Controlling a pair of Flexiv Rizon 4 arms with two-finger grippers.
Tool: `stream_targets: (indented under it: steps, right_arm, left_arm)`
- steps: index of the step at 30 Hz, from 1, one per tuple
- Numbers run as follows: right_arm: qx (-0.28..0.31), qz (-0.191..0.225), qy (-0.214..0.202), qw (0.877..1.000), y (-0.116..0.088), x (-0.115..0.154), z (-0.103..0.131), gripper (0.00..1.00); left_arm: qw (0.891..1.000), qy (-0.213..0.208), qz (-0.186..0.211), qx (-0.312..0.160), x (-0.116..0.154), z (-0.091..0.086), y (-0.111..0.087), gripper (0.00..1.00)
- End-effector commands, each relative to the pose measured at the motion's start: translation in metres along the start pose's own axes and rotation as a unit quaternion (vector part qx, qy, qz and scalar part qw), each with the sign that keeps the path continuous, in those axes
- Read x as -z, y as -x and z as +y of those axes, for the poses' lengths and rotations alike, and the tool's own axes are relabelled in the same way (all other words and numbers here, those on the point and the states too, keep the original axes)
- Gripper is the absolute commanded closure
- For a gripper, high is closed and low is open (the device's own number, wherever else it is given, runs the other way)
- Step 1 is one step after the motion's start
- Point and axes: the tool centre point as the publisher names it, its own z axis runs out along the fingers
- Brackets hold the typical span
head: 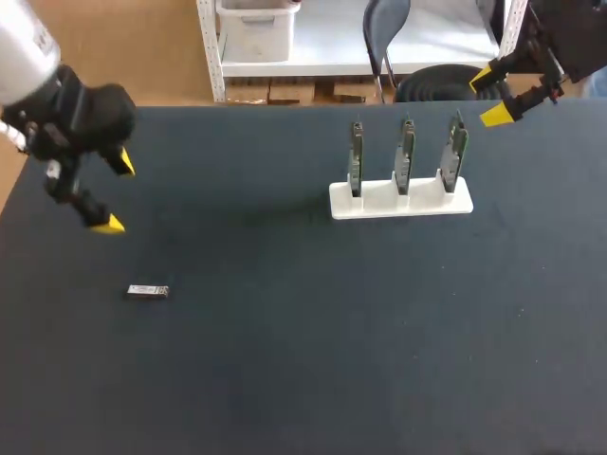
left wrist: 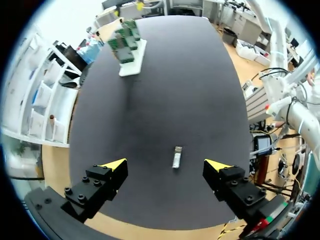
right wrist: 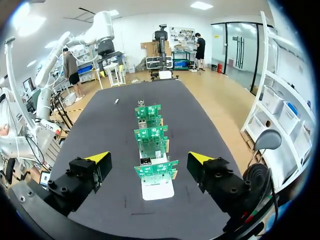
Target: Pick up the optical module with the left hand, and insert it into the network port with the right hand.
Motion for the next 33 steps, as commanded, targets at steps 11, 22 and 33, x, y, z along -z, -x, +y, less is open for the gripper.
stream_targets:
  steps: [11, 22, 33]
  right_arm:
    - [0.000, 0.000, -0.003, 1.000, 0.000, 0.000, 0.002, 0.00]
    - [0.000, 0.000, -0.003, 1.000, 0.000, 0.000, 0.002, 0.00]
    - [0.000, 0.000, -0.003, 1.000, 0.000, 0.000, 0.002, 0.00]
  left_arm:
    - [0.997, 0.010, 0.080, -0.017, -0.054, -0.035, -0.009, 0.00]
    - [0.993, 0.015, 0.112, -0.023, -0.069, -0.050, -0.019, 0.00]
    - [0.992, 0.017, 0.123, -0.010, -0.086, -0.053, -0.029, 0.00]
